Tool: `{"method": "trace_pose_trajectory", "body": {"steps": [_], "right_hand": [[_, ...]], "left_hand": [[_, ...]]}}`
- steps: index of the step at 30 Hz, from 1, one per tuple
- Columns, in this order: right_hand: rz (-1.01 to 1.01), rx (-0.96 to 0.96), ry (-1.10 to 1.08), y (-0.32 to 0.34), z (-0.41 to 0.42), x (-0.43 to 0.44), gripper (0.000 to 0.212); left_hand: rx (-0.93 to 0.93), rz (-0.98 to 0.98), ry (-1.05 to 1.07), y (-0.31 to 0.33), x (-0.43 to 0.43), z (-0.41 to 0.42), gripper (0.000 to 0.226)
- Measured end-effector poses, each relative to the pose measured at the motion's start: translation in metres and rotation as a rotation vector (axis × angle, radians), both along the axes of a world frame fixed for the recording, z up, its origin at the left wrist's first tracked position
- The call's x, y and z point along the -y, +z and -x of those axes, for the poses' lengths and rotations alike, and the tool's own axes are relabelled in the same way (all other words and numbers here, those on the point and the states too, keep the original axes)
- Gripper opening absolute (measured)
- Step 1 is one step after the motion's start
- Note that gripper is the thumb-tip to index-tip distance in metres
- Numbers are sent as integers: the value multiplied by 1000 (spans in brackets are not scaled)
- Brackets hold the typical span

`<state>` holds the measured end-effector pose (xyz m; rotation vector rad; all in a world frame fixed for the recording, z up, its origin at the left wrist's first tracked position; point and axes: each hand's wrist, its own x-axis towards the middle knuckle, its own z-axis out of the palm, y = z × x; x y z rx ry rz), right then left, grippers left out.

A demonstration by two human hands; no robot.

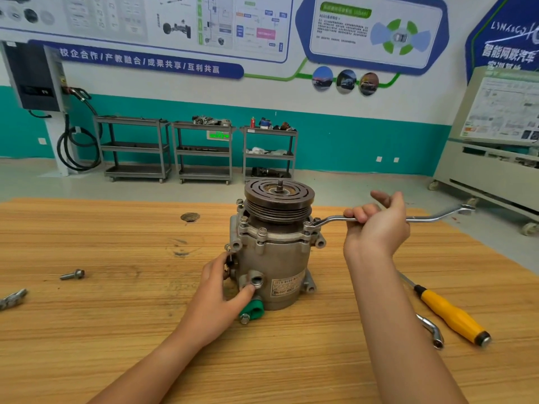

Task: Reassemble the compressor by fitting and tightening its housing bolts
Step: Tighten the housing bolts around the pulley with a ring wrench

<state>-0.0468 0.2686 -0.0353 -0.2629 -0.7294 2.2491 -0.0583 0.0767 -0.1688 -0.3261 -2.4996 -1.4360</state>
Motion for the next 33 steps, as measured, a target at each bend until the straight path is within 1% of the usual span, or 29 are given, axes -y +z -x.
{"method": "trace_pose_trajectory", "body": {"steps": [3,6,8,10,11,13,14,15,17,19,20,22,24,25,28,29,31,33], "right_hand": [[-106,-89,-111,-14,-15,15,34],[-300,-211,-149,-37,-34,37,43],[-419,-233,-169,-46,-39,49,42],[-525,-216,-218,-50,-38,60,36],[-633,-212,-272,-51,-37,66,32],[-976,-262,-424,-55,-34,80,31],[-1128,-281,-492,-59,-30,87,32],[-1245,-260,-542,-60,-25,92,33],[-1406,-160,-613,-59,-12,102,33],[-1497,-93,-672,-57,-4,109,31],[-1511,-92,-692,-56,-2,110,30],[-1475,-154,-674,-53,-5,107,28],[-1327,-270,-605,-44,-15,98,29],[-1187,-317,-541,-36,-21,92,32],[-548,-430,-217,3,-40,68,36],[-392,-479,-143,16,-42,57,39],[-225,-524,-79,34,-40,34,44],[-113,-473,-42,43,-31,15,44]], "left_hand": [[-3,15,4,0,0,0,80],[-6,20,7,0,0,0,80],[-4,14,13,0,-1,-1,80],[-4,4,12,0,-1,-2,80],[-9,4,8,0,0,-2,79],[-27,-16,-19,1,0,-2,76],[-42,-31,-46,2,0,-2,71],[-64,-36,-71,3,0,-2,64],[-106,-26,-97,3,0,1,58],[-100,-14,-91,2,1,1,57],[-95,-12,-81,2,1,1,57],[-85,-16,-60,0,1,1,60],[-65,-27,-41,0,0,0,67],[-51,-26,-26,-1,0,0,71],[-18,9,0,-2,0,1,78],[-16,15,0,-2,0,1,78],[-16,24,3,0,0,0,78],[-17,27,5,0,0,0,78]]}}
